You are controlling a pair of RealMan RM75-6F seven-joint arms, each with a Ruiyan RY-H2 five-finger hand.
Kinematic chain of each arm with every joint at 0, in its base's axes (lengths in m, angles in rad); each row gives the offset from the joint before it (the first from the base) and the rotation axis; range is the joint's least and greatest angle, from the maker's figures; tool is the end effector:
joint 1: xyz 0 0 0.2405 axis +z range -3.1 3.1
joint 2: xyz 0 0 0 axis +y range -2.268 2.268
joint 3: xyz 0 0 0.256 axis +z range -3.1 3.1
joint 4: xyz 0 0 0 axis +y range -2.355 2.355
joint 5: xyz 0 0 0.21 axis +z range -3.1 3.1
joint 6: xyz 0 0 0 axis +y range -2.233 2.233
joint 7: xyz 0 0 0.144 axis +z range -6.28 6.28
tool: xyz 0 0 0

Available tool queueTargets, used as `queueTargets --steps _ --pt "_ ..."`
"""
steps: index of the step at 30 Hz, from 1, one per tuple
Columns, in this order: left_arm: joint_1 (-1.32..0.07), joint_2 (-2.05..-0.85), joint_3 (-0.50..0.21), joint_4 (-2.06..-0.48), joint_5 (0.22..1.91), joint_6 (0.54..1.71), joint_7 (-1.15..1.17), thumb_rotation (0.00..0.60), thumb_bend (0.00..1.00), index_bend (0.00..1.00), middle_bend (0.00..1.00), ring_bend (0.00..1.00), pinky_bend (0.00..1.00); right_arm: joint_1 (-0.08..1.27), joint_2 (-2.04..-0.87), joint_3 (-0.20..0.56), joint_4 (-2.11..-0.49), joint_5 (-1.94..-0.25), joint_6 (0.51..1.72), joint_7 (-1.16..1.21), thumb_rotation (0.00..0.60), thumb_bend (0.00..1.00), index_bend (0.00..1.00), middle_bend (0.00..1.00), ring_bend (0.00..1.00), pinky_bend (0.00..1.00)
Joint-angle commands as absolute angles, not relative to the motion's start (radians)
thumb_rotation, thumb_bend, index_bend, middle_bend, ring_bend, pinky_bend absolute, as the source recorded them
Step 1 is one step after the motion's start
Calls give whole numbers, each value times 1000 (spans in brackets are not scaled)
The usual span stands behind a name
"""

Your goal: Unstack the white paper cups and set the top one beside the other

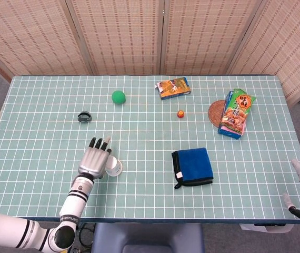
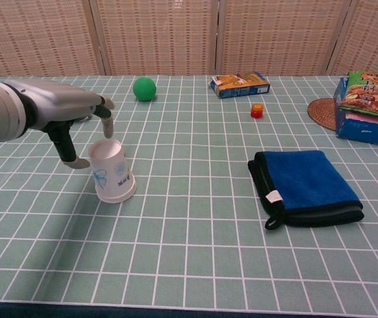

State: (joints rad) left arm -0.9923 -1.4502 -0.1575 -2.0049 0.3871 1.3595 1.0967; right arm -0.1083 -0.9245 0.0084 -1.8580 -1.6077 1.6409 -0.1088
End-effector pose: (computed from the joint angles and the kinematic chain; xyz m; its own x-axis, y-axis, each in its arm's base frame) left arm -0.0857 0.3055 0.0142 0.7061 0.3262 0.6285 0.7063 -0.2604 -0.6583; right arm -0.2830 -0.1152 0.2066 0.4535 0.0330 0.8906 -0.8902 0.0660 0.4508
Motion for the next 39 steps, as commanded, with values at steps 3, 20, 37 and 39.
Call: queueTargets --steps 3,20,37,39 --pt "-994 -1446 -152 -1992 393 1343 1081 600 295 367 0 0 0 -106 -924 9 -1858 -1603 1636 -110 600 310 7 0 0 0" --pt "-1001 -1437 -140 -1988 406 1331 1050 600 295 432 0 0 0 -104 -926 10 -1861 -1595 1634 -117 600 310 8 0 0 0" --pt "-1014 -1432 -146 -2041 404 1395 1072 600 295 455 0 0 0 -103 -923 10 -1859 -1599 1636 -110 600 310 7 0 0 0" --pt "-1016 -1431 -150 -2054 401 1409 1079 600 295 455 0 0 0 -104 -922 9 -1858 -1602 1638 -107 600 310 7 0 0 0"
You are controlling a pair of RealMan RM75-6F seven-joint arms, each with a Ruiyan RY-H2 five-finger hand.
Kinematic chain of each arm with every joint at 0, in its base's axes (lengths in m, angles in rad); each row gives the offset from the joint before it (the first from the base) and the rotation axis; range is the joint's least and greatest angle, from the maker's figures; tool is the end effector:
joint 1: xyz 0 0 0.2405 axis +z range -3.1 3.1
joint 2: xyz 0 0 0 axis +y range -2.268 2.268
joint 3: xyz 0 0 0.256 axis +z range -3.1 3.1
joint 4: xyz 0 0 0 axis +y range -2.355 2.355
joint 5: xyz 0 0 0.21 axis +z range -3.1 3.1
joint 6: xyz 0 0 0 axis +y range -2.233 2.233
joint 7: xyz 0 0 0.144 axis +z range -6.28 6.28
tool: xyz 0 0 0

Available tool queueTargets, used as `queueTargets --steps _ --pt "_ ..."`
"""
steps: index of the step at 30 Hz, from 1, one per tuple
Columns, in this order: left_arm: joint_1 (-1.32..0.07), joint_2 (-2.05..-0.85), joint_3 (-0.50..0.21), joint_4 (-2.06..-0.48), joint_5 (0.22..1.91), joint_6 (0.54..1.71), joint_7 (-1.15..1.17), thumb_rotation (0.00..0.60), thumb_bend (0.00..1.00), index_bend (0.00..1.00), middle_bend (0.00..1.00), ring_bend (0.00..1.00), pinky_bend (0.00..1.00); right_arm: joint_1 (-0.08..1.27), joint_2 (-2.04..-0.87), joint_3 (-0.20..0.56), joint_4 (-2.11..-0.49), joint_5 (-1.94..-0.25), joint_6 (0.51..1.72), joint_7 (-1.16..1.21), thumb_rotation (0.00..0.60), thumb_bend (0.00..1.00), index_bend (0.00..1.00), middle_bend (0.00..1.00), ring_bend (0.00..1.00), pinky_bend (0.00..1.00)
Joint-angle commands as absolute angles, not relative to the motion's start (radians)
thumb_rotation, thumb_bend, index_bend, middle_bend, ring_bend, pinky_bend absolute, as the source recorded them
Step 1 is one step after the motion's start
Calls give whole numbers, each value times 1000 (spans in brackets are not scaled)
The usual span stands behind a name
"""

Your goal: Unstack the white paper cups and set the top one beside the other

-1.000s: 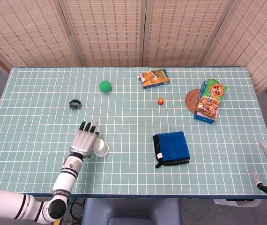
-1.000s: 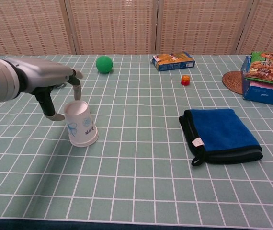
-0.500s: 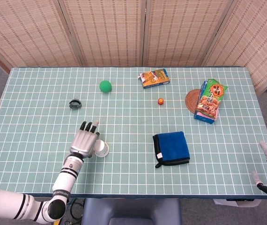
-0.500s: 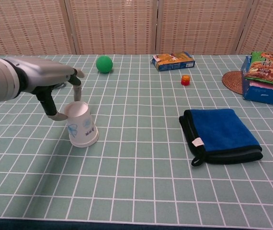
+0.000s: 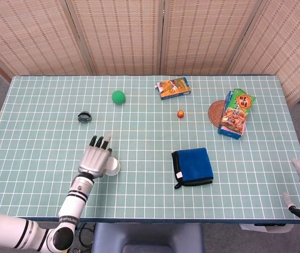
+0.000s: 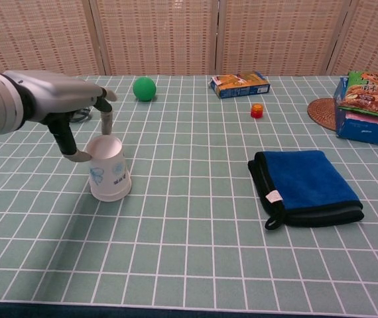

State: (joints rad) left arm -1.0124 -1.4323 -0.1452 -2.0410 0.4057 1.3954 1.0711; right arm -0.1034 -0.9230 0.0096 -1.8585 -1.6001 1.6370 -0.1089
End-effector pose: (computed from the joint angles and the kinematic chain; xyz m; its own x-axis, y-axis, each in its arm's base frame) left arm -0.0783 0.3032 0.0219 0.7000 0.2991 0.6485 0.7138 -0.2637 -0.6488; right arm -0.2836 -0.1168 0.2070 0.4546 0.0316 0.8901 -0.8895 0.0685 0.4519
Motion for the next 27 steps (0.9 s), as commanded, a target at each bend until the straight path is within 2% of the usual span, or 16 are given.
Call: queueTargets --steps 1,11,27 --pt "-1017 -1431 -152 -2058 400 1414 1081 600 295 455 0 0 0 -104 -922 9 -1858 -1603 1638 -106 600 310 7 0 0 0" --pt "-1025 -1405 -174 -2129 390 1476 1106 600 295 455 0 0 0 -104 -918 9 -1855 -1606 1643 -98 600 309 8 0 0 0" --pt "-1060 -1315 -254 -2356 332 1651 1179 600 295 454 0 0 0 -99 -922 13 -1857 -1592 1633 -108 600 310 7 0 0 0"
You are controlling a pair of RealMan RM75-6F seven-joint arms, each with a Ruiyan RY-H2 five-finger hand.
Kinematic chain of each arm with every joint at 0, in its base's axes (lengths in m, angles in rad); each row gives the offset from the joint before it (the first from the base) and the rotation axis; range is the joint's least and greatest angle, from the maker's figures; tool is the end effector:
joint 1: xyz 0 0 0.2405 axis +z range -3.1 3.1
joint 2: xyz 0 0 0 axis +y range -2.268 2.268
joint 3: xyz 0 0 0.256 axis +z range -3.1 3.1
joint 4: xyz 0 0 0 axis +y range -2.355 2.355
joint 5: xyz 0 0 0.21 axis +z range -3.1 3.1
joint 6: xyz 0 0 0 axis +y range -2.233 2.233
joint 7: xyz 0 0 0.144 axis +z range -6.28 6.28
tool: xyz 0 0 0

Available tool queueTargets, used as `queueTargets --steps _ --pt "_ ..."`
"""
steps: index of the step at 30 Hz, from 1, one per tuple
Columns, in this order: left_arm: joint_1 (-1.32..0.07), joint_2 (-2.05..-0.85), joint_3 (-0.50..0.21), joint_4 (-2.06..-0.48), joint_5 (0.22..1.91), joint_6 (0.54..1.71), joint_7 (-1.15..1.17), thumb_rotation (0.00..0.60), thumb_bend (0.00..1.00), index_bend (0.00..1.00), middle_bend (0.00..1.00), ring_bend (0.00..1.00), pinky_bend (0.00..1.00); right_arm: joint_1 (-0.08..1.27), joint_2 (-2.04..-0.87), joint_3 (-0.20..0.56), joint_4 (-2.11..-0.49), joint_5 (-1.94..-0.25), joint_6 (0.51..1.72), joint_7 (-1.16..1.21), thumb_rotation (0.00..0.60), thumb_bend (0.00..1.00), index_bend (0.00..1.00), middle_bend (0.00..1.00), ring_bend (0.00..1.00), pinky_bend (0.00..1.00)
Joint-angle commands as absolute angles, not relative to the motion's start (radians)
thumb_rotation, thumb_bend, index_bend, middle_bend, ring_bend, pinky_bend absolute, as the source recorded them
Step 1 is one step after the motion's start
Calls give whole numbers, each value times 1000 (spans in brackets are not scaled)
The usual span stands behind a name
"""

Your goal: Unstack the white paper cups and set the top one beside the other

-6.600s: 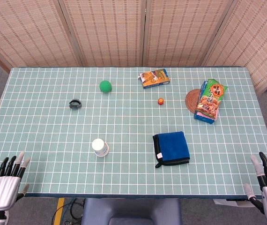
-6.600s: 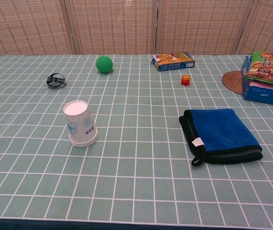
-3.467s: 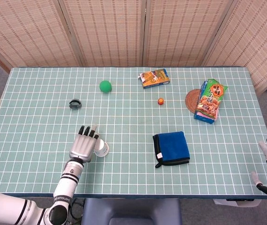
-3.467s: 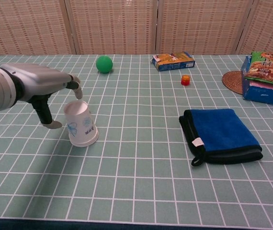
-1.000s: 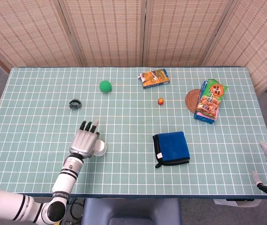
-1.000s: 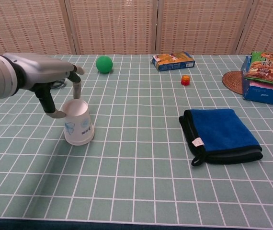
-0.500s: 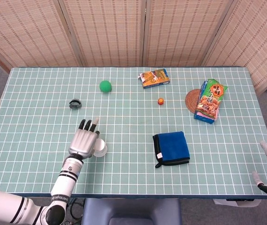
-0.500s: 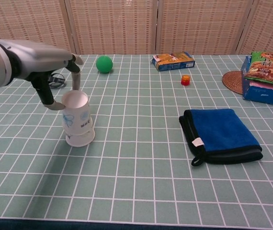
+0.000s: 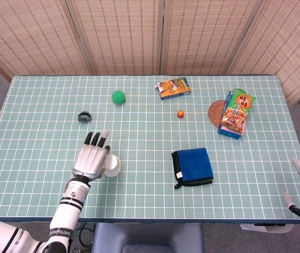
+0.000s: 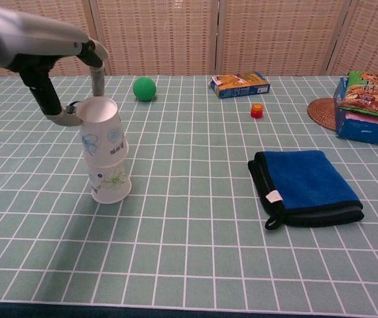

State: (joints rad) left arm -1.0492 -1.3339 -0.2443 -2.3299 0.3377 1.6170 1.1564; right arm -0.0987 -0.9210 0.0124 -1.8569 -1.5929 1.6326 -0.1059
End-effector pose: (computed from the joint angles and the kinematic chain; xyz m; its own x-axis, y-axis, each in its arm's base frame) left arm -0.0393 0.2781 0.0748 0.6750 0.2465 0.6954 0.7379 -0.2261 -0.6360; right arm -0.2844 -0.1186 0.2077 0.4553 0.0312 0.8898 -0.8890 0.0703 0.4525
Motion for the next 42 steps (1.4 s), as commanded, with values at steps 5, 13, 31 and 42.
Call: queueTargets --steps 5,13,31,42 --pt "-1066 -1310 -268 -2356 341 1687 1178 600 295 454 0 0 0 -96 -927 15 -1859 -1588 1629 -121 600 310 7 0 0 0" --pt "-1019 -1253 -237 -2356 387 1672 1120 600 295 454 0 0 0 -95 -934 16 -1861 -1583 1627 -136 600 310 7 0 0 0" --pt "-839 -1092 -94 -2347 559 1520 892 600 295 451 0 0 0 -96 -958 7 -1869 -1595 1623 -193 600 310 7 0 0 0" --pt "-769 -1071 -62 -2211 636 1360 720 600 295 452 0 0 0 -96 -960 5 -1871 -1592 1619 -202 600 310 8 0 0 0"
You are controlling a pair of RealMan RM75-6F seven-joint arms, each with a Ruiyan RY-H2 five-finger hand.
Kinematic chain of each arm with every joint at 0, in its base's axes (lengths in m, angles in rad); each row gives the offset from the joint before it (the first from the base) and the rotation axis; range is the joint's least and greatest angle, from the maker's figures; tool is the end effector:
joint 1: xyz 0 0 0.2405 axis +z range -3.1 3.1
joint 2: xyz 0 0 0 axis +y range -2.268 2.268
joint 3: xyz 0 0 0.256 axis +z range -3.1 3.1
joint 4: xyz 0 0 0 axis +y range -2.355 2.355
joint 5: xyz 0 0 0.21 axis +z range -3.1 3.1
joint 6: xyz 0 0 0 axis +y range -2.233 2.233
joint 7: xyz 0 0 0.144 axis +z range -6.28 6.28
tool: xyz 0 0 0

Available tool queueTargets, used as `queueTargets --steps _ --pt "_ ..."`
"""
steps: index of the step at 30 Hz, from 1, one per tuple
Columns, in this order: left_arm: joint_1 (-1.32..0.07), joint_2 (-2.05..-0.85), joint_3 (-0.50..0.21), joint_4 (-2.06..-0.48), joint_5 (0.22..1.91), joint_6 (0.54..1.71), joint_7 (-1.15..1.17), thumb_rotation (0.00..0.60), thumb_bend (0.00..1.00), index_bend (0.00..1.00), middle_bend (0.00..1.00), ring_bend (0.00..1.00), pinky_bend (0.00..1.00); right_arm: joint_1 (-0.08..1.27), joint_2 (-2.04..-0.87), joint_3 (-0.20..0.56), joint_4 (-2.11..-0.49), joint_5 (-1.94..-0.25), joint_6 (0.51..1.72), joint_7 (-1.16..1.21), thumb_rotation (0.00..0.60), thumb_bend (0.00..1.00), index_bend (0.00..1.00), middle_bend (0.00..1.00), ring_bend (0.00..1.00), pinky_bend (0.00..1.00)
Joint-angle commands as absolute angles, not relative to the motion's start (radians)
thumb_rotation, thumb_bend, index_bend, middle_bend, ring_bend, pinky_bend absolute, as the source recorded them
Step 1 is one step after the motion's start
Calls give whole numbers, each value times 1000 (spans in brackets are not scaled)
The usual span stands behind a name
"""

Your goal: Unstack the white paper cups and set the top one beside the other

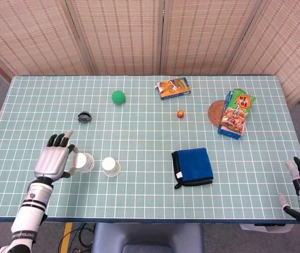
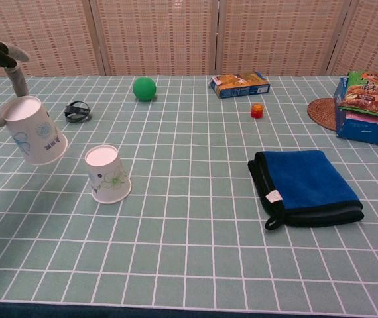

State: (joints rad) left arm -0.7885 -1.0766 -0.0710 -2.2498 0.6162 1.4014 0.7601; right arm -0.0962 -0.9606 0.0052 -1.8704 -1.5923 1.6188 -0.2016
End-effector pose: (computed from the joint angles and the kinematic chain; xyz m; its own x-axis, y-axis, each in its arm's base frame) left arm -0.1357 0.2783 0.1160 0.5390 0.2784 0.7950 0.8378 -0.0804 -0.5400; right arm -0.2812 -0.1183 0.1935 0.4917 0.0093 0.8707 -0.8688 0.0718 0.4899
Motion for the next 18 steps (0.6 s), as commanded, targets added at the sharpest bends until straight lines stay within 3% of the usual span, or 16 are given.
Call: queueTargets --steps 1,18 --pt "-766 -1071 -62 -2199 640 1348 708 600 295 453 0 0 0 -97 -960 6 -1871 -1592 1620 -202 600 310 7 0 0 0" --pt "-690 -1101 -46 -1991 741 1165 491 600 295 454 0 0 0 -93 -959 3 -1871 -1583 1607 -204 600 310 7 0 0 0"
